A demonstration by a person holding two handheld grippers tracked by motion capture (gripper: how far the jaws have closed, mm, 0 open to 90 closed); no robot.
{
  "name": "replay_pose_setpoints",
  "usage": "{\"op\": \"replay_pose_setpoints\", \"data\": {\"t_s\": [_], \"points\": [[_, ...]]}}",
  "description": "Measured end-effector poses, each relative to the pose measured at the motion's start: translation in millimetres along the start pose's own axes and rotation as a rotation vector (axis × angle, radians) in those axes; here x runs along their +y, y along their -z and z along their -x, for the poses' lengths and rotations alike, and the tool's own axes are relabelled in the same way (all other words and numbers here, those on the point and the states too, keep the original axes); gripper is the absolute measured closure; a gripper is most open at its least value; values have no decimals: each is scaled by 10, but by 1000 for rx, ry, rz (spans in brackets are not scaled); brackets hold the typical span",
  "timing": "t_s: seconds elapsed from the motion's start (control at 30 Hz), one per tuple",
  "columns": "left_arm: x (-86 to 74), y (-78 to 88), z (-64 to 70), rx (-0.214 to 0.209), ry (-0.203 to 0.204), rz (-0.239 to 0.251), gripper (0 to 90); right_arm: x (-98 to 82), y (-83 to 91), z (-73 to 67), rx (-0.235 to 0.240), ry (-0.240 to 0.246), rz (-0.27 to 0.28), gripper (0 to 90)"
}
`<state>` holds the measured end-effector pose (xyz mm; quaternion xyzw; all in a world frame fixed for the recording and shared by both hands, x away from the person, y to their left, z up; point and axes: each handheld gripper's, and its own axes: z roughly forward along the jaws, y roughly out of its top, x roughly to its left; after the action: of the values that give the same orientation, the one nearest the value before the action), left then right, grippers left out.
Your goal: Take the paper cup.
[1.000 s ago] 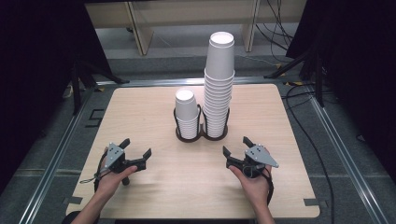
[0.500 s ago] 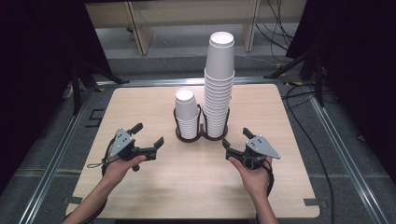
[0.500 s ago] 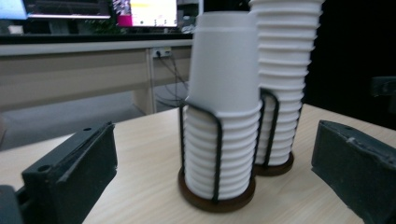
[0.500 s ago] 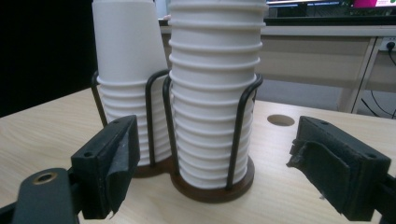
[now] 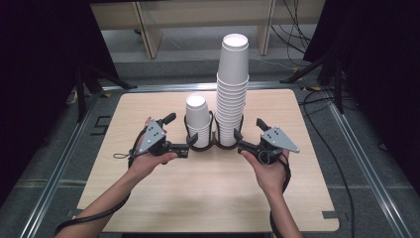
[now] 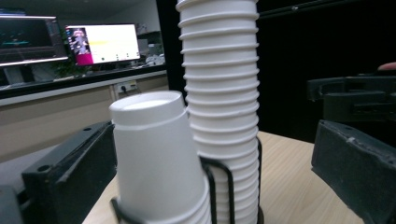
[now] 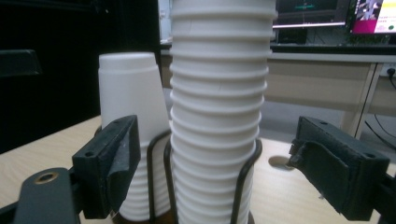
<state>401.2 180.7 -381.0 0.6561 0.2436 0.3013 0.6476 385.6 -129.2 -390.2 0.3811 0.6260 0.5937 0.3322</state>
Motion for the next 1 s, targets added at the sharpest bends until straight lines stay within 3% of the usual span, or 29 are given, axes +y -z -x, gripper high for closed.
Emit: {"op": "replay_pose_setpoints", "data": {"t_s": [0.03, 0.07, 0.13, 0.2, 0.23, 0.27, 0.3, 0.33, 0.37, 0.4, 0.53, 0.57, 0.6, 0.63, 0.67, 0.7, 0.73, 0.83, 1.0], "points": [[19, -41, 10, -6, -4, -3, 0, 28, -6, -9, 2, -22, -3, 158], [28, -65, 16, -9, -5, -2, 0, 64, -20, 13, 5, 0, 8, 158], [55, -119, 34, -18, -15, 2, 0, 106, -29, 10, 6, -18, 2, 157], [87, -166, 52, -23, -28, 11, 0, 157, -50, 38, 1, 11, 25, 157], [106, -190, 56, -29, -35, 16, 0, 170, -50, 18, 6, -22, 16, 157], [123, -213, 63, -31, -38, 18, 0, 197, -62, 46, 1, 17, 30, 157], [141, -238, 65, -34, -45, 21, 0, 217, -69, 25, 11, -22, 20, 157], [156, -263, 69, -37, -45, 24, 0, 247, -76, 52, -2, 19, 32, 157], [169, -289, 72, -40, -45, 29, 0, 268, -84, 29, 7, -21, 27, 158], [180, -316, 75, -42, -47, 32, 0, 295, -95, 51, 0, 9, 37, 158], [208, -410, 100, -47, -62, 42, 0, 391, -134, 46, 10, 13, 56, 160], [212, -434, 102, -47, -69, 41, 0, 410, -139, 28, 15, -11, 45, 159], [216, -457, 103, -50, -71, 37, 0, 433, -150, 48, 6, 20, 56, 159], [220, -480, 107, -53, -73, 38, 0, 451, -160, 39, 12, 7, 55, 160], [227, -500, 110, -53, -78, 37, 0, 472, -173, 50, 12, 27, 64, 160], [239, -525, 114, -54, -84, 37, 0, 489, -179, 29, 14, -5, 58, 160], [249, -541, 117, -56, -87, 38, 0, 521, -193, 53, 10, 31, 76, 159], [306, -612, 131, -63, -93, 41, 0, 589, -212, 42, 21, -2, 80, 159], [382, -739, 135, -72, -102, 42, 0, 746, -266, 47, 20, 9, 98, 161]]}}
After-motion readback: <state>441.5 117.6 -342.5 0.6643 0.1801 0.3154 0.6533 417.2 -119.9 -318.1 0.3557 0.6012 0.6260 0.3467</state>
